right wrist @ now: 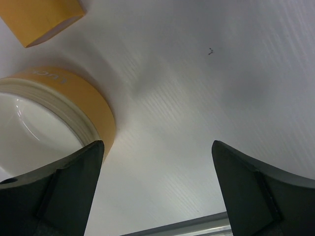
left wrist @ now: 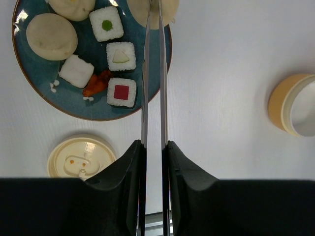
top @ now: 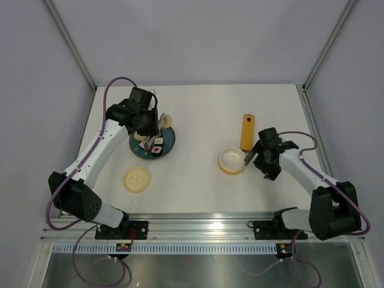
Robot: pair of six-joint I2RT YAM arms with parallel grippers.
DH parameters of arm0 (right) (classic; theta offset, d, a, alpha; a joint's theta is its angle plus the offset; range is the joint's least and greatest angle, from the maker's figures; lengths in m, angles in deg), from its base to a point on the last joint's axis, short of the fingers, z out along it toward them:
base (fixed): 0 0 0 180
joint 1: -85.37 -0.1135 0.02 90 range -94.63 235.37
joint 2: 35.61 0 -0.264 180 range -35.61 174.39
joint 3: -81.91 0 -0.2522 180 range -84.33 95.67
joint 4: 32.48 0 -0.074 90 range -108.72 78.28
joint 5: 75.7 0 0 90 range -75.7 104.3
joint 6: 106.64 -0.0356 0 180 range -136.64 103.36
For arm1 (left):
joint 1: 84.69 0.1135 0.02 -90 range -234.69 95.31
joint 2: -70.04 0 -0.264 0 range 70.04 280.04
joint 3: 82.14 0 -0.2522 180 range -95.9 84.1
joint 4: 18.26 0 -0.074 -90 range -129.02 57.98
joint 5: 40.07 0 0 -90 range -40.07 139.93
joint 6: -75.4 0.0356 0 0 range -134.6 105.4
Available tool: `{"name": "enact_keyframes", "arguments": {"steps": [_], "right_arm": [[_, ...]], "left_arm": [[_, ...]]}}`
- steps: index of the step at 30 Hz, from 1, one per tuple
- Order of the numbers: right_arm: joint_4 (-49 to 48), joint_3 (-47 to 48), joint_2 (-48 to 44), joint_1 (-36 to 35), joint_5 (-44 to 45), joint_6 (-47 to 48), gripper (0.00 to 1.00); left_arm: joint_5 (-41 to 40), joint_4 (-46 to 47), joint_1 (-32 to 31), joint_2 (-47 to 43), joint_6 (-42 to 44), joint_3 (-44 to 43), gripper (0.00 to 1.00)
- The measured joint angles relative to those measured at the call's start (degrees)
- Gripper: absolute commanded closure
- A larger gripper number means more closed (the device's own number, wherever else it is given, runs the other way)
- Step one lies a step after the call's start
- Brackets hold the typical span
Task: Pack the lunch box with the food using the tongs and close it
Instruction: Pick up the fake food from the plate, then move the packing box to the center of the board, then place the fake food in the packing box.
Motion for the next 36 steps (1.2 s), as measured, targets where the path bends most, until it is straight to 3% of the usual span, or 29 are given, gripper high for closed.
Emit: {"name": "enact_keyframes", "arguments": {"steps": [7,15,19,27,36], "right_arm": [[-3.89,1.90,5.88,-3.87,-0.22,-2.10,0.01],[-7.15,10.29,16.06,-10.71,-0.72,-4.15,0.01],[-7.32,11.08,16.22,-11.06,-0.33,-4.52,0.01],[-2.29,10.01,4.59,-8.48,4.31,-4.50,0.01],[5.68,1.40,-13.75,3.69,6.71,-2.89,0.01]], "left_arm": [[2.60,-0.46,-0.02,-3.06,0.02,-0.42,1.00],[4.28,-0.57,-1.01,-3.10,0.20,-0.28,1.00],[4.52,-0.59,-3.69,-3.10,0.33,-0.26,1.00],[4.20,-1.68,-15.50,1.51,0.74,-4.11,1.00],[3.69,-2.21,-23.56,9.64,1.22,-11.08,1.00]]}}
